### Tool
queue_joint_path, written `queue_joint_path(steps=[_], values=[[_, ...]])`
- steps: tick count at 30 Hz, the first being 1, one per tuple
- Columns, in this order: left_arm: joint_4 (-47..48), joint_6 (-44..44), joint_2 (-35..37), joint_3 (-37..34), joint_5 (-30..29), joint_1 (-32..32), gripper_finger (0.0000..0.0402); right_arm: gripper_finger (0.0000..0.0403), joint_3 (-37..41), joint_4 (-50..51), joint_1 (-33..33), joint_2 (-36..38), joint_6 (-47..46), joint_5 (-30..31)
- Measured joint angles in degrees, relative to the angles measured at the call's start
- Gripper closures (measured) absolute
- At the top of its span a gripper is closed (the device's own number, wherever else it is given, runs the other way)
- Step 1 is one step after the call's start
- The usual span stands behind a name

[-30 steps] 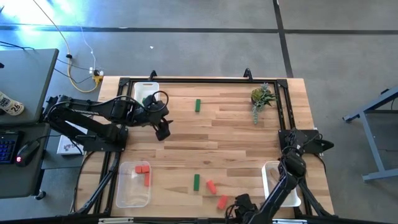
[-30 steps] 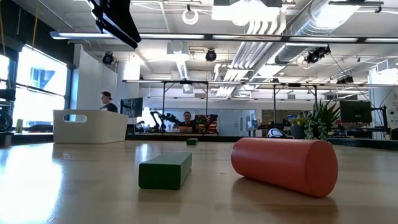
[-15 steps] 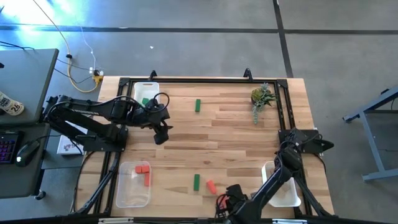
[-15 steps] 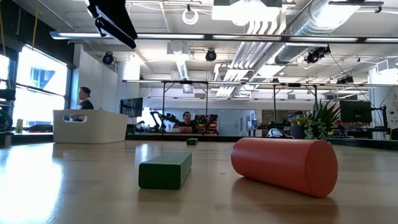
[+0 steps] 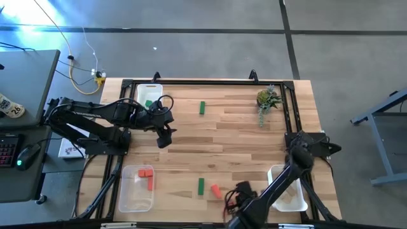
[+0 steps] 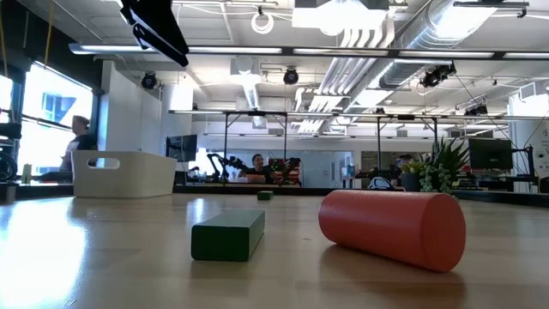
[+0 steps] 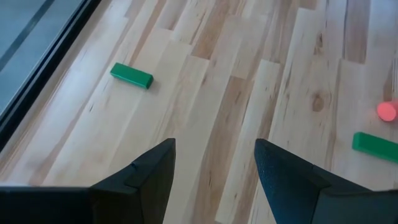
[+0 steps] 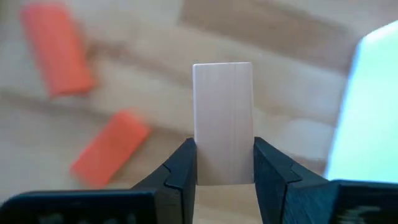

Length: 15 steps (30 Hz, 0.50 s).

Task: Sort & place blocks by color
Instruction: Put the brown block into the bottom white bin

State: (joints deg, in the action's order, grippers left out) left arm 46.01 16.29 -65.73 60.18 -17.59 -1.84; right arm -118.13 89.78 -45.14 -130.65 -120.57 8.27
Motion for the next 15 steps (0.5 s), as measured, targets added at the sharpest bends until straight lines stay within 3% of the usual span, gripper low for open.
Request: queue_joint_path(steps=[7, 15], values=[[-0.32, 1.33, 0.00, 0.00, -0.76, -0.05, 0.0195, 0.0309, 17.44, 0.29, -0.81, 15.18, -3.58, 2.21], [-0.28, 5.60, 0.00, 0.00, -1.15, -0.12, 0.0195, 0.0309, 28.79, 0.25, -4.90, 27.02, -7.83, -4.48]])
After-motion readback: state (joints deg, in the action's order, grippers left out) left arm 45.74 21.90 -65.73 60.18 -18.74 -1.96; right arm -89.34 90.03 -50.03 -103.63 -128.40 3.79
